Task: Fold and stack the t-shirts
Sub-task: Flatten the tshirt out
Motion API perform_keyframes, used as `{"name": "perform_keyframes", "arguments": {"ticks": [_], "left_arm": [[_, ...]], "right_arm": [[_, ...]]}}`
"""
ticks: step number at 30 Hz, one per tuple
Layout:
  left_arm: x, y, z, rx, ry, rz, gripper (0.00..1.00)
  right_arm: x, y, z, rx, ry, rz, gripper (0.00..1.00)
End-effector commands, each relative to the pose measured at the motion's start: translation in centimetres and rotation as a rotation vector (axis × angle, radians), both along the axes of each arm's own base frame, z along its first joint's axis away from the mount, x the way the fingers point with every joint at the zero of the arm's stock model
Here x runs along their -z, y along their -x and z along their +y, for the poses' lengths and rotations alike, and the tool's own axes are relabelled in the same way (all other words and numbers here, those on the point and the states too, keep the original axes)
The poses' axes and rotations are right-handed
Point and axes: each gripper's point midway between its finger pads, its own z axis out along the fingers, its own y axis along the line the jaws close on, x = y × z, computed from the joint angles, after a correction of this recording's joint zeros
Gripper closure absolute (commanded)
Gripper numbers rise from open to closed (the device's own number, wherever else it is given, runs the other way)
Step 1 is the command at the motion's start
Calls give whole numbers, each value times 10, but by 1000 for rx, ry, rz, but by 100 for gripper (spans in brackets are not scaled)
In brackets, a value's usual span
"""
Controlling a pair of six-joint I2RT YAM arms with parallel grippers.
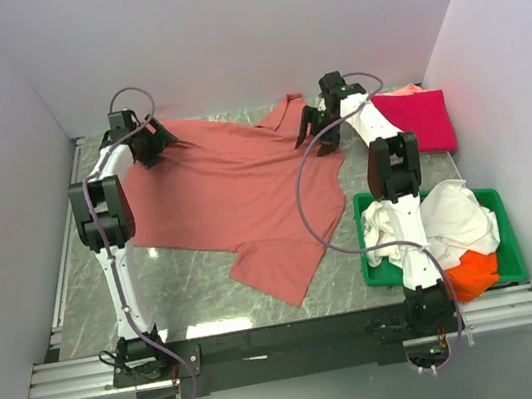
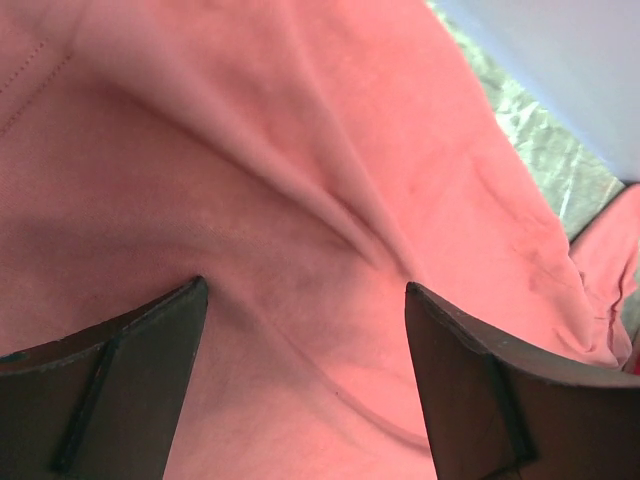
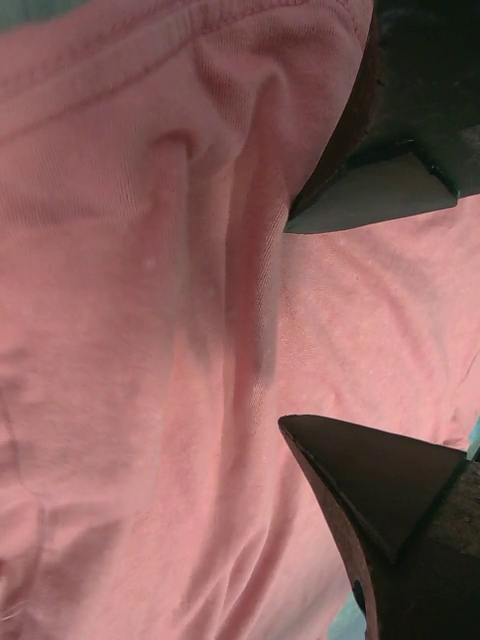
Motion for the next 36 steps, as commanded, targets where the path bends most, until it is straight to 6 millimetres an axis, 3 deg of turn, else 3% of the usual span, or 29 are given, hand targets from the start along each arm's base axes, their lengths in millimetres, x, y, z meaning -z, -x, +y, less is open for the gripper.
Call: {"name": "perform_keyframes", "arguments": {"ticks": [1,6,7,8,9,10,11,12,13,14,16,18,19,20,21,22,23,25,26,29,36], "left_arm": [[25,6,-19,39,26,66,14],[-12,2,-13,18,-8,4,14],[-35,1,-8,-3,-30,-35,14],[-45,3,-4,-17,-44,-49,13],[-49,8,0,-28,-59,-50,13],[-77,11,6,-54,-80,-94,13],[-87,16,14,-74,-86,-106,13],[-83,26,19,-89,-92,-83,13],[-105,33,29,-125,-117,-113,12],[-94,50,42,-158,-146,-56,12],[-103,72,61,-212,-212,-23,12],[-80,105,86,-266,-292,89,13],[-84,118,94,-288,-313,101,14],[-65,139,105,-312,-335,165,15],[-70,152,110,-331,-345,167,15],[-66,163,116,-348,-353,185,16],[-49,183,122,-365,-358,236,19],[-53,202,138,-429,-380,241,23],[-43,215,141,-444,-383,272,25],[-36,231,152,-475,-381,289,33],[-12,241,156,-477,-395,374,45]], "right_arm": [[13,-6,-25,35,43,10,20],[-3,-13,-21,13,8,-40,20],[-8,-14,-19,8,2,-52,20],[-12,-16,-19,5,-5,-62,20],[-14,-17,-18,3,-11,-71,20],[-19,-19,-16,-2,-21,-87,20],[-26,-21,-16,-2,-25,-103,20],[-29,-23,-15,-2,-27,-114,20],[-35,-23,-14,-4,-32,-124,20],[-39,-23,-15,-3,-32,-130,20],[-49,-24,-15,-6,-35,-153,20],[-52,-23,-15,-9,-27,-164,20],[-62,-22,-17,-8,-23,-181,20],[-62,-20,-18,-7,-14,-180,20],[-64,-19,-19,-10,-8,-187,20],[-74,-18,-20,-10,-5,-204,20],[-73,-14,-22,-13,4,-199,20],[-86,-10,-23,-14,8,-218,20],[-84,-5,-24,-14,13,-207,20],[-92,4,-25,-22,19,-216,20],[-110,18,-18,-48,32,-241,20]]}}
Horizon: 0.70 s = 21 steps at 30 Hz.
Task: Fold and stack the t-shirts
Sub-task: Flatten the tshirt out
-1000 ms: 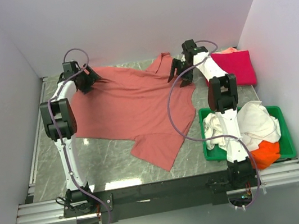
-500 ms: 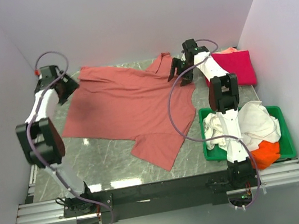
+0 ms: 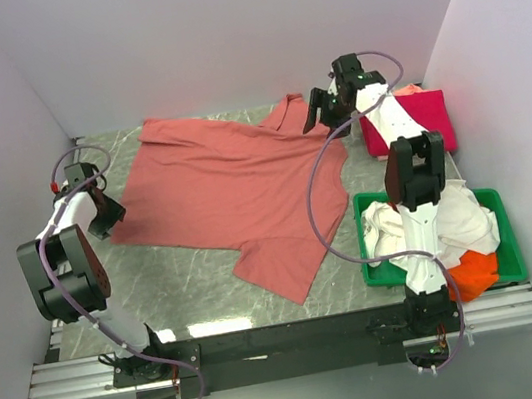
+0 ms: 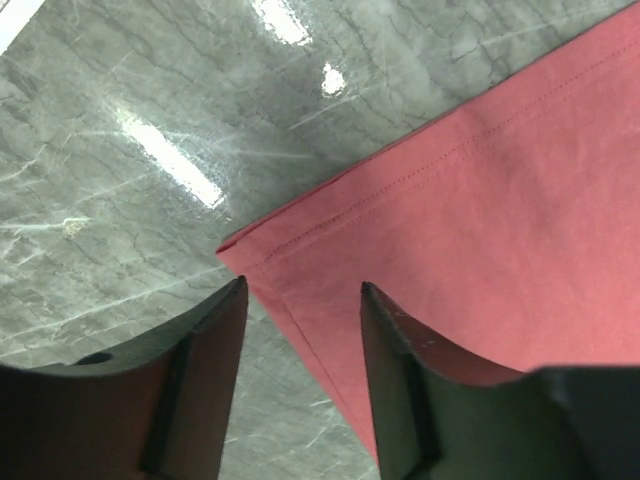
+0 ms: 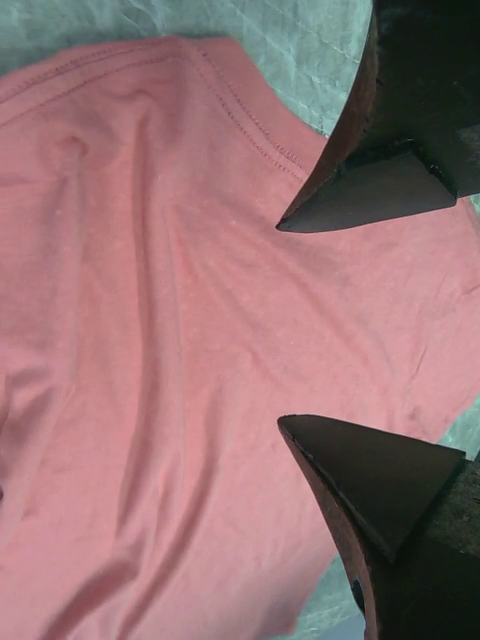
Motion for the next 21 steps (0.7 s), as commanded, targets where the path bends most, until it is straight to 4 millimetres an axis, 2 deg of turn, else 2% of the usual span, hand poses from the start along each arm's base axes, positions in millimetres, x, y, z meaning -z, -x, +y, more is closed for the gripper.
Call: {"name": "perform_keyframes", "arguments": {"ticks": [1,10,21], "left_arm": [[-3,-2,8,-15,-37,1,47],[14,14,16,-44,-50,69,50],[38,12,14,-35,-15,89,51]], "right_arm": [[-28,4,4,-27,16,-77,21],[-28,12,15,-46,30,-73,21],[-32,18,26,-71,45,-71,21]]}}
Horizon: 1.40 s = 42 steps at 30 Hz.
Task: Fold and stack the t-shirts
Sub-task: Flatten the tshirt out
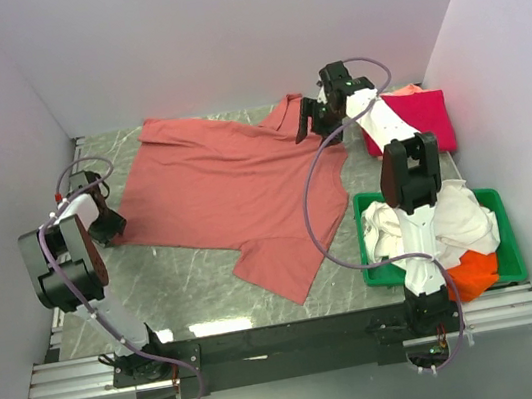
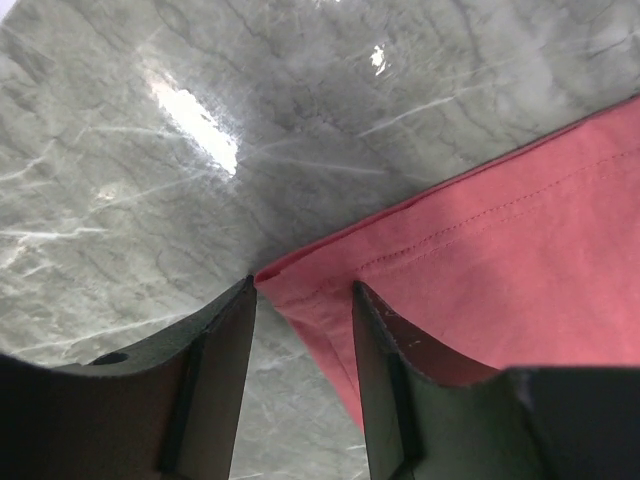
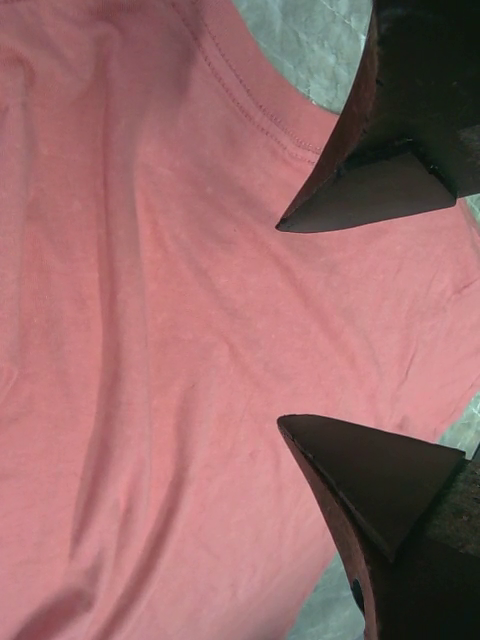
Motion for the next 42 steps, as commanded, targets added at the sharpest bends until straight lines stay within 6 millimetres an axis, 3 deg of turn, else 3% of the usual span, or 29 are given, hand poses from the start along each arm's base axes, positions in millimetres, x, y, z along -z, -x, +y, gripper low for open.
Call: {"name": "perform_keyframes", "arguments": {"ticks": [1,6,10,13,18,19,21,22,24,25,29,30,35,36,38,42], "left_arm": [[5,-3,2,4,3,-14,52],[13,1,2,4,7,14,55],[17,6,1,11,7,29,67],[18,8,0,16,12,30,69],[14,10,-2,30,13,20,68],[13,10,-2,33,11,16,68],[9,9,-2,37,11,1,67],[9,10,-2,40,12,-1,65],[8,11,-4,45,18,-6,64],[8,11,-4,49,18,-8,64],[6,9,-6,57,21,-31,63],[7,11,-7,60,25,-31,64],[10,13,-10,72,37,-36,76],[10,14,-9,72,39,-38,81],[8,13,-10,82,38,-47,86],[5,14,-9,95,41,-63,96]], "right_arm": [[-39,0,3,-15,3,-84,21],[-37,2,4,-18,11,-73,21],[-41,5,3,-18,33,-84,21],[-43,11,6,-38,62,-90,21],[-45,33,27,-105,81,-92,21],[-38,42,30,-114,87,-70,21],[-44,54,42,-142,85,-88,21],[-34,65,43,-154,93,-61,21],[-40,83,55,-191,97,-75,21],[-29,96,57,-207,111,-47,21],[-30,132,64,-248,140,-51,21],[-21,145,63,-257,150,-24,21],[-22,191,74,-314,132,-29,21],[-14,203,72,-325,141,-7,21],[-15,222,81,-362,125,-12,21],[2,264,86,-418,114,31,21]]}}
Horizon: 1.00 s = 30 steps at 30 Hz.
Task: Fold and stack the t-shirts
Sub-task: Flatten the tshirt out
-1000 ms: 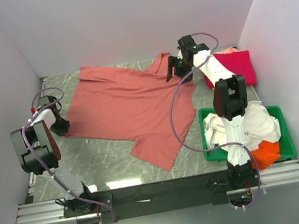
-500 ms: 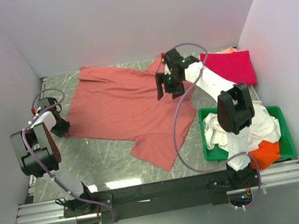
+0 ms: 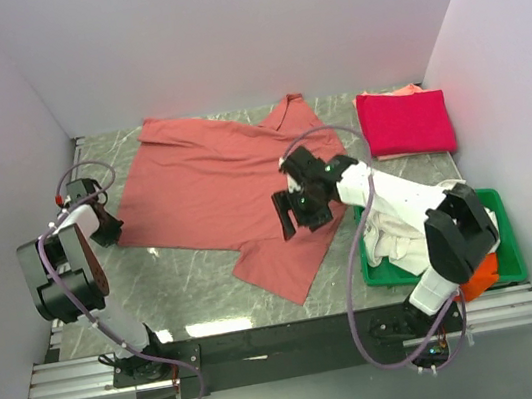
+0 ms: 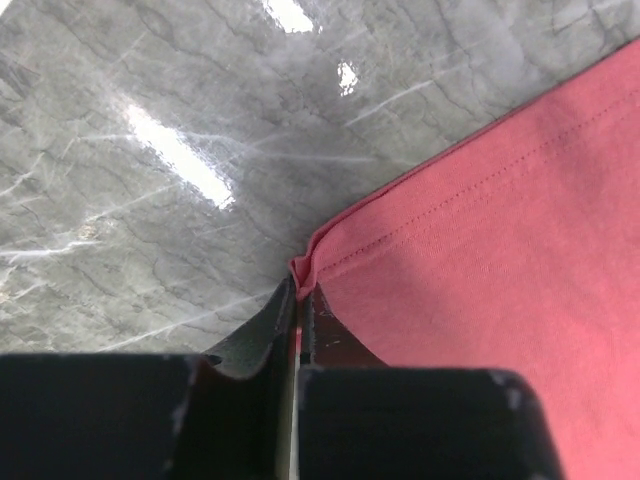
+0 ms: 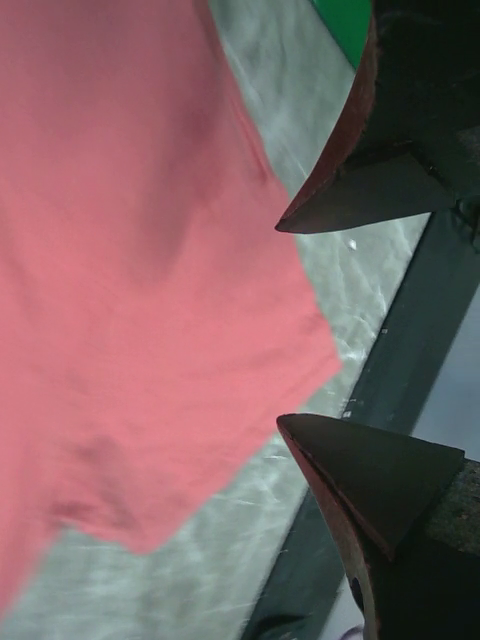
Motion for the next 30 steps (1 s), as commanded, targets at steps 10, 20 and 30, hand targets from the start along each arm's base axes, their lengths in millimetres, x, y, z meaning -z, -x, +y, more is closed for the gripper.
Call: {"name": "perform_keyframes", "arguments": {"ticks": [10,20,30], "left_arm": [[-4,6,-7,48,62,-24,99],[-1,4,-15,60,100,-41,99],[0,2,-21,65,134,-58,99]], "right_arm": [[28,82,23,-24,-17,59,21],[57,121,32,-19,17,133,31],[76,142,35,-18,87,167,37]]}}
